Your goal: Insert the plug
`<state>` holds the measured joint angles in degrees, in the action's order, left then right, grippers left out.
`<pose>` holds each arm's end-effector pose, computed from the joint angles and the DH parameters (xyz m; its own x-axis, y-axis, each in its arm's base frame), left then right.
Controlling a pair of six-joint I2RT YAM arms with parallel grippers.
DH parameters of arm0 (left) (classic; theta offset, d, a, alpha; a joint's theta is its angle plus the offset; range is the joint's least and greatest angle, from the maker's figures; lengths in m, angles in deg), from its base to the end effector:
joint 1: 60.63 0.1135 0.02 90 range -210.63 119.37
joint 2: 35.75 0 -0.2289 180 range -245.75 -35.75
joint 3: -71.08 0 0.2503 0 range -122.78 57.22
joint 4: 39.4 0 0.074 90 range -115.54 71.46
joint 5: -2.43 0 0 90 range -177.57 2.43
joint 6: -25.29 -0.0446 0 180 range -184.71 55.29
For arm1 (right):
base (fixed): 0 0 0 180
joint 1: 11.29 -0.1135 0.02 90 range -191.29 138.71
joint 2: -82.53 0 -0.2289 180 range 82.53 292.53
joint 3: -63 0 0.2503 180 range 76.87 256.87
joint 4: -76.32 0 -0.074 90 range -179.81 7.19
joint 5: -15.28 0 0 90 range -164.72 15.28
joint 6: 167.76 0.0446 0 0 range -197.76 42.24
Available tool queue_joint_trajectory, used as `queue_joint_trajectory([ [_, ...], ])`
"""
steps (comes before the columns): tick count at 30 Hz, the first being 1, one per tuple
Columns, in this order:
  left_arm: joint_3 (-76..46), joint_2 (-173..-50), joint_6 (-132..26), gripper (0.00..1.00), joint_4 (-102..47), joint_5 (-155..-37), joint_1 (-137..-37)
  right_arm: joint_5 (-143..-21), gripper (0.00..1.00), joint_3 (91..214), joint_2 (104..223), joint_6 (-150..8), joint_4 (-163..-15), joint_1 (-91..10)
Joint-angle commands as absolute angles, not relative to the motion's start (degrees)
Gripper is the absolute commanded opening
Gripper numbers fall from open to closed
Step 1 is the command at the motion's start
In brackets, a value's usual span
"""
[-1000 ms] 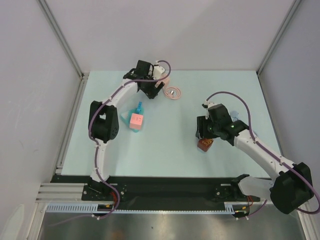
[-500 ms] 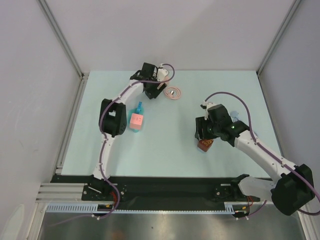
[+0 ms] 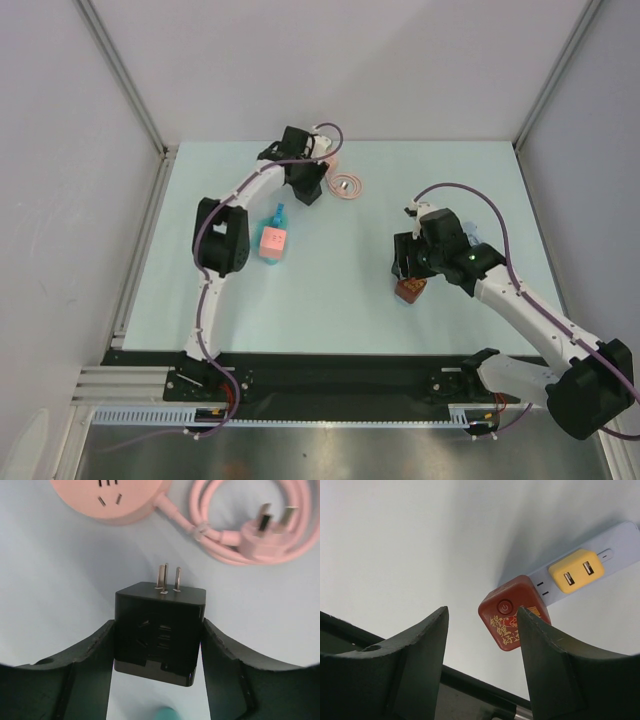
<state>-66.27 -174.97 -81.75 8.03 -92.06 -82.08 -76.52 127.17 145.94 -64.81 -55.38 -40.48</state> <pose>0.4834 -0.1937 0.1650 -0.5539 0.5315 -0.6409 0.6008 0.7881 0.1343 0.2157 0.1221 0.2340 -0.7411 -0.1574 -0.6527 -0.3488 0.9209 0.1739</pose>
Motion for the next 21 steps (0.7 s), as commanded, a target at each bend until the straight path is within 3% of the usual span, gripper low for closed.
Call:
queue_joint_trajectory([
  [1, -60.33, -161.37, -69.92, 0.00, 5.06, -96.88, -84.01, -75.08, 0.62, 129.96, 145.02, -64.58, -55.71, -40.91],
  [6, -43.46, -143.62, -49.40, 0.00, -6.10, -108.46, -84.89, -71.65, 0.65, 126.72, 143.61, -64.14, -63.60, -43.45],
  [12, -30.43, -131.67, -30.63, 0.00, -19.45, -125.87, -85.50, -55.05, 0.73, 118.54, 137.81, -77.64, -92.75, -53.53],
  [17, -16.11, -119.62, -44.02, 0.00, -37.21, -145.00, -88.48, -43.54, 0.77, 109.32, 134.91, -98.39, -119.64, -62.60],
  [21, -4.24, -108.19, -56.87, 0.00, -45.90, -149.96, -90.34, -34.48, 0.77, 109.22, 131.93, -100.26, -121.72, -67.18],
])
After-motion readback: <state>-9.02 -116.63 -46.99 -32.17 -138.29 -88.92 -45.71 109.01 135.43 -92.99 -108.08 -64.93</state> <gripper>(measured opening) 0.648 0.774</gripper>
